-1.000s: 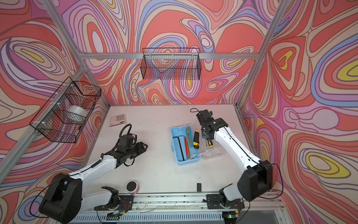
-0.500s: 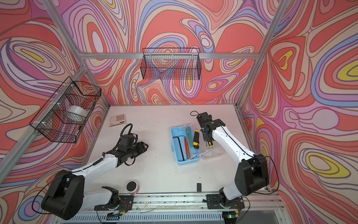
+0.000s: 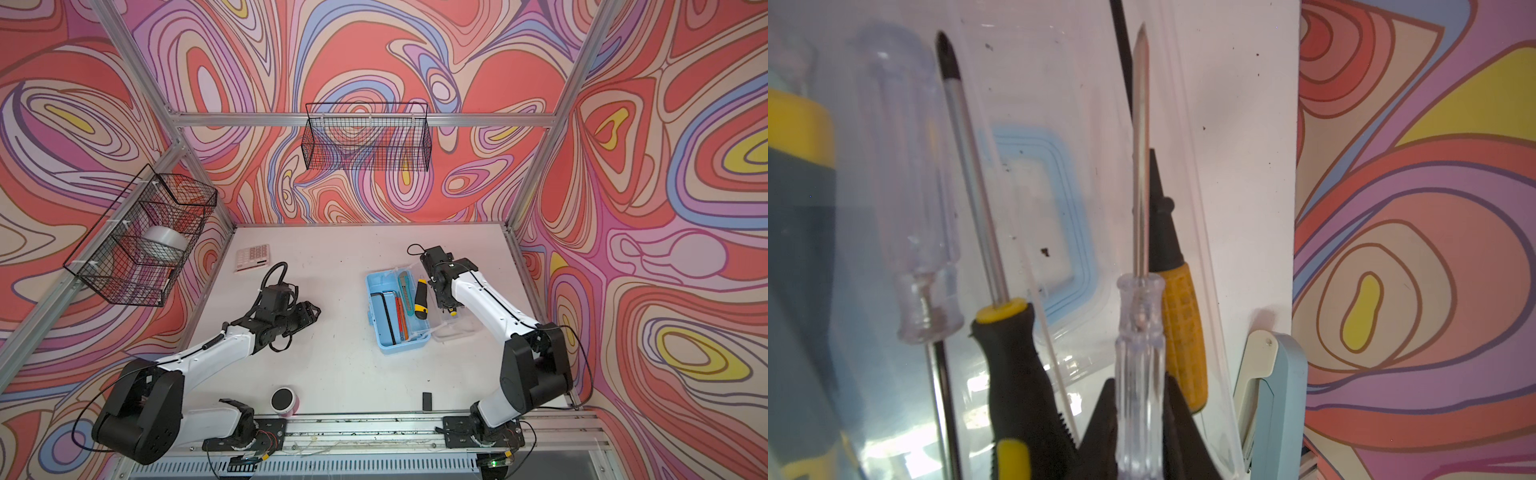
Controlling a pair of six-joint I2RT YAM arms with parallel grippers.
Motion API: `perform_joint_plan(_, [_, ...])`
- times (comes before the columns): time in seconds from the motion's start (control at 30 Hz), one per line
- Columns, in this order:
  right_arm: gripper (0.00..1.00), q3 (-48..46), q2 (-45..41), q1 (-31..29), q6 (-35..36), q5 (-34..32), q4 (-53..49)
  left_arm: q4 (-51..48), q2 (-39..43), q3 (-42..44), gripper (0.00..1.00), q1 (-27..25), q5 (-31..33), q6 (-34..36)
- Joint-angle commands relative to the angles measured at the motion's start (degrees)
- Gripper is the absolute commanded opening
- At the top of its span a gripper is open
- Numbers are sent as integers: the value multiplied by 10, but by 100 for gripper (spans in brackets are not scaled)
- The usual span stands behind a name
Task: Pack the tool kit
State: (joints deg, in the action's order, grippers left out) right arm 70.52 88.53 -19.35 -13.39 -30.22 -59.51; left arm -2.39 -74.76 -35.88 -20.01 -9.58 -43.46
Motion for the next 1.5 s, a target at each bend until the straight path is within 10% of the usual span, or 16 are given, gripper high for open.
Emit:
perform_joint_plan(0.0, [19, 1, -9, 5, -8, 11, 9, -29, 2, -29, 62, -13, 19, 26])
perform_joint_plan(1.47, [22, -8, -146, 5, -41, 156, 82, -210, -389, -468, 60, -169, 138, 42])
